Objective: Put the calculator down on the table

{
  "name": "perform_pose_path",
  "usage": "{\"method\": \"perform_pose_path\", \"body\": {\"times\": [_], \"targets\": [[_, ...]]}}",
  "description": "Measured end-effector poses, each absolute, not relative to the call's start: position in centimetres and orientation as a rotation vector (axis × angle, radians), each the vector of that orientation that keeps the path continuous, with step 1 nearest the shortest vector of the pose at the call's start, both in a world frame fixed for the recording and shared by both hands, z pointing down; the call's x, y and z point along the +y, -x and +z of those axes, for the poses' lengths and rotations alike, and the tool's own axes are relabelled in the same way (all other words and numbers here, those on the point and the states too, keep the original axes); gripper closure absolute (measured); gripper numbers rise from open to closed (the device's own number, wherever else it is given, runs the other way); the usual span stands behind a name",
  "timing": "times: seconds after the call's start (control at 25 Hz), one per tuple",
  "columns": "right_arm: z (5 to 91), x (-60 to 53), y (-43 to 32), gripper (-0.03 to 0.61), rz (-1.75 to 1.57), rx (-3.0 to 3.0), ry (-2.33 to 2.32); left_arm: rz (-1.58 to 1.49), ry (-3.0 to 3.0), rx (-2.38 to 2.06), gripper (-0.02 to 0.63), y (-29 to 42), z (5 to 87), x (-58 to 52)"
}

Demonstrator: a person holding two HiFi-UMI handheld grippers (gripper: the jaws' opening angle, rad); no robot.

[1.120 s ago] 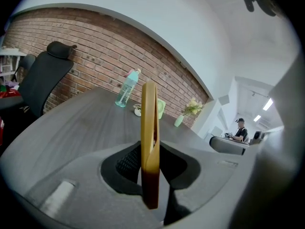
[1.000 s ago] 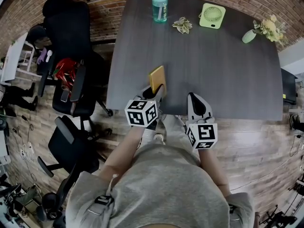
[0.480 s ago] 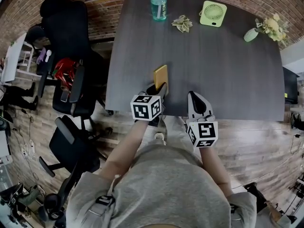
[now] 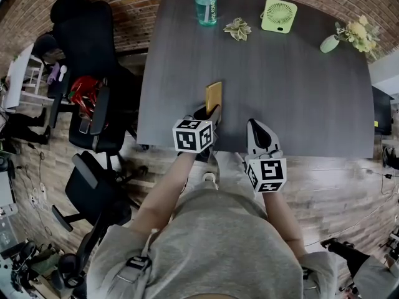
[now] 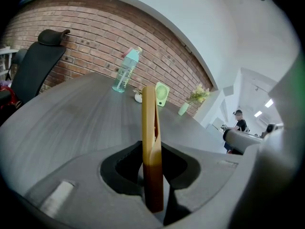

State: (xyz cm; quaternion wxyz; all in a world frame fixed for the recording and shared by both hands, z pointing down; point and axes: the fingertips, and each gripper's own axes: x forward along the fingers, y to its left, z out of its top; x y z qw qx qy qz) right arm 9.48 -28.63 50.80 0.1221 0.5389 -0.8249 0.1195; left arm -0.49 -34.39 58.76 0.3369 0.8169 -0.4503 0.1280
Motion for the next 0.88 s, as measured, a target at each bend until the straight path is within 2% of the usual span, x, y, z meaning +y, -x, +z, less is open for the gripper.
{"method": "perform_pose_path", "body": {"times": [0.88], "targets": [[51.1, -29.2, -10.0, 0.575, 0.354, -2.397, -1.577, 0.382, -2.028, -1.164, 0.529, -0.2, 61.1, -36.8]]}}
